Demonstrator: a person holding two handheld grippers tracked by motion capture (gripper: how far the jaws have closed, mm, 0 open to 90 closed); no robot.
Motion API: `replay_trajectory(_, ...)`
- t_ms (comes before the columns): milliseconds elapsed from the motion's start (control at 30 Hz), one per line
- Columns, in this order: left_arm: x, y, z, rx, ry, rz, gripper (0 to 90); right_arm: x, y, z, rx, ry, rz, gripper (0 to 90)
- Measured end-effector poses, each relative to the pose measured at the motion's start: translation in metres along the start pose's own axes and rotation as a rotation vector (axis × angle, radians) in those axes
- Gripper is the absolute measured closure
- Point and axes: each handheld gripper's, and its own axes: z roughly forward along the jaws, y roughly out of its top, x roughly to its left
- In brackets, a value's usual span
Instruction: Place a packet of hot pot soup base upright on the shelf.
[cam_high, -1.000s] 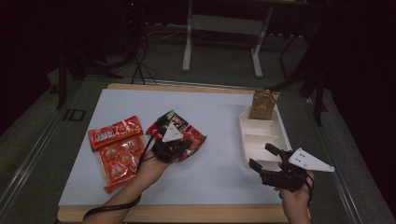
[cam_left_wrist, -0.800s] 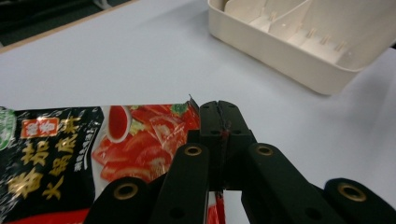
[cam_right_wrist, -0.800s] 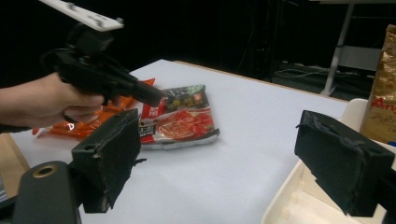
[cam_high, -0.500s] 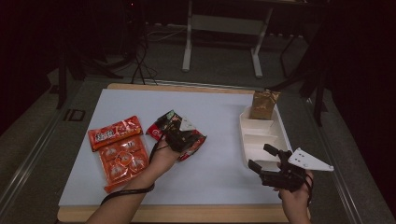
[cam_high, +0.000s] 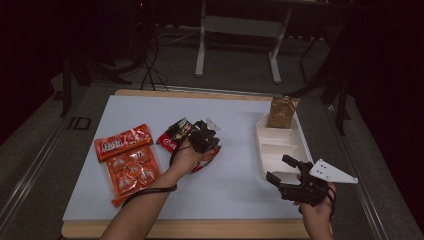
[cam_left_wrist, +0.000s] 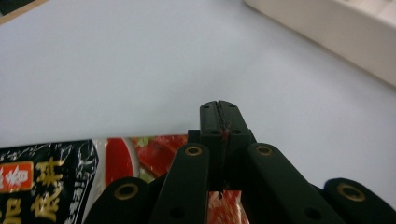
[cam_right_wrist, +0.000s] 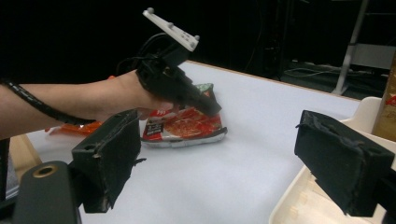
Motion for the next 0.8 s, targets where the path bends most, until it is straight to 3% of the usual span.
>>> replay_trajectory(367,0.002,0.011,0.027,0.090,0.035,0.003,90.0,-0.002,-0.001,-0.002,-0.005,0.009,0.012,14.3)
replay_trajectory(800,0.002,0.011,0.037,0.144,0.017,0.012,90.0,-0.002,-0.002,-0.002,-0.001,0.016,0.019,14.4)
